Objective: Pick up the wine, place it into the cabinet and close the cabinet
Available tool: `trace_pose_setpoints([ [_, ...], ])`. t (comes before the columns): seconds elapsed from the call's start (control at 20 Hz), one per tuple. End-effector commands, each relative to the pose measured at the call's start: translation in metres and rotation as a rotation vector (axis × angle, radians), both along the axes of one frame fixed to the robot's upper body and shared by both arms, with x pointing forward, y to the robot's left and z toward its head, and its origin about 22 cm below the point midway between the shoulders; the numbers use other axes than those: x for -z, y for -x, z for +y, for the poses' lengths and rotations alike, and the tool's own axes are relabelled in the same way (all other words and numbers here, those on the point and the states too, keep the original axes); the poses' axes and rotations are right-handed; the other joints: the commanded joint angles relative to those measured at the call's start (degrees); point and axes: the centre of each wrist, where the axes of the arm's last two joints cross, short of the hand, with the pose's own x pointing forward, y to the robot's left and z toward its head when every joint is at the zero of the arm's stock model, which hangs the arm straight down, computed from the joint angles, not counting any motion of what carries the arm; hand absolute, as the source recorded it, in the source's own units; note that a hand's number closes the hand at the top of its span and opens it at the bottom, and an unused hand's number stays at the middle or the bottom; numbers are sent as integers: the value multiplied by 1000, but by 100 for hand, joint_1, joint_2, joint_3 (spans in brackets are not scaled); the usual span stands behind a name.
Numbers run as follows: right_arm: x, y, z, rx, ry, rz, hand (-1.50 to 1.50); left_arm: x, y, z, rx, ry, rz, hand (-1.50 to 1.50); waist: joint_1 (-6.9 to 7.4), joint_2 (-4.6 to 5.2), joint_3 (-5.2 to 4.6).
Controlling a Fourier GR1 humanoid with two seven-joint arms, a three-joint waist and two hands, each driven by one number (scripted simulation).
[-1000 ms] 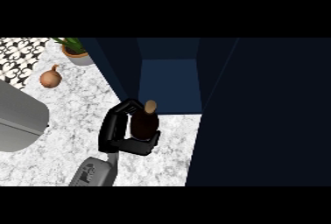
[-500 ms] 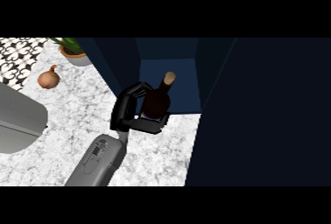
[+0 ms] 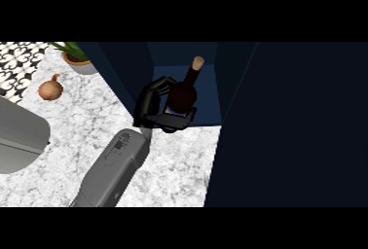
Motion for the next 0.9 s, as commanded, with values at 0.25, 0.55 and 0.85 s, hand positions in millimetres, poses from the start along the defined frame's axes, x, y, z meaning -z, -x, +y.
trace_pose_setpoints([
  [0.25, -27, 28, -5, -90, -109, 5, -150, -4, -25, -19, -52, -36, 20, 150, -113, 39, -3],
  [0.55, -29, 26, -8, -86, -132, -17, -150, -10, -41, -23, -74, -156, 66, 150, -140, 56, 3],
  [0.85, -23, 29, -6, -114, -104, -15, -150, 0, -45, -12, -144, -95, 121, 150, -315, 104, -6],
])
